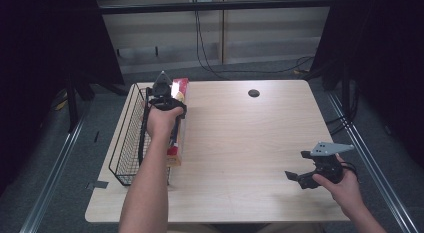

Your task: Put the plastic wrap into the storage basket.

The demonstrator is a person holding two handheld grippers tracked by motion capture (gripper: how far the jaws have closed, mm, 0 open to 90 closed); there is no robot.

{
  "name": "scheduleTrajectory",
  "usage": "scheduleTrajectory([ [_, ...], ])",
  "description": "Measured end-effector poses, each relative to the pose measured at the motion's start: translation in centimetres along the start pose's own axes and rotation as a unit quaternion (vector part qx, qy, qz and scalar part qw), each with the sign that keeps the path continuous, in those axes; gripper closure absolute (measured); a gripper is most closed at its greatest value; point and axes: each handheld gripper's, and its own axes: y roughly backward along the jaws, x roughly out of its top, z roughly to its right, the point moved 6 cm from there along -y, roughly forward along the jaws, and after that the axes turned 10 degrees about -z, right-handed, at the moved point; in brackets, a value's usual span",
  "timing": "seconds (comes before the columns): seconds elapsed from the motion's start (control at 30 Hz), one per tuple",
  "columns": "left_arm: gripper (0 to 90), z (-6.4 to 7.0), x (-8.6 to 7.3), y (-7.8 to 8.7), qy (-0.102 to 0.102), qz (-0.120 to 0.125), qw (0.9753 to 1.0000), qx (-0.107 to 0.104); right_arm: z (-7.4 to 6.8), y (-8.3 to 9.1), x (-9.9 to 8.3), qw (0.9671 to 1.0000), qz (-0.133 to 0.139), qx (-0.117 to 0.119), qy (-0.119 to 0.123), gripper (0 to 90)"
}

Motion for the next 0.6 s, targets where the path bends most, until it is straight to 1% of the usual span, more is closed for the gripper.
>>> scheduleTrajectory([
  [0.1,44.0,-0.2,-0.1,0.2,0.003,0.000,1.0000,-0.001,0.0,0.0,0.0,1.0000,0.000,-0.003,0.000,3.9],
  [0.17,44.1,-0.4,-0.2,0.4,-0.001,-0.004,1.0000,-0.002,0.0,-0.1,0.0,1.0000,0.000,-0.002,0.001,3.9],
  [0.2,44.1,-0.4,-0.2,0.4,0.003,-0.003,1.0000,-0.005,0.0,-0.1,0.0,1.0000,0.000,-0.002,0.001,3.9],
  [0.27,44.1,-0.6,-0.2,0.5,0.003,0.000,1.0000,-0.002,0.0,-0.1,0.0,1.0000,0.000,-0.003,0.000,3.9],
  [0.33,44.0,-0.9,-0.2,0.7,0.006,0.003,1.0000,-0.001,0.0,-0.1,0.0,1.0000,0.000,-0.003,0.001,3.9],
  [0.37,44.0,-1.1,-0.3,0.9,0.012,0.002,0.9999,-0.002,0.0,-0.1,0.0,1.0000,-0.001,-0.002,0.001,3.9],
  [0.47,44.0,-1.5,-0.3,0.9,0.010,0.000,1.0000,0.001,-0.1,-0.1,0.0,1.0000,-0.002,0.000,0.002,3.9],
  [0.6,44.0,-2.4,-0.5,1.0,0.018,-0.001,0.9998,0.005,-0.1,-0.1,0.0,1.0000,-0.002,-0.001,0.001,3.9],
])
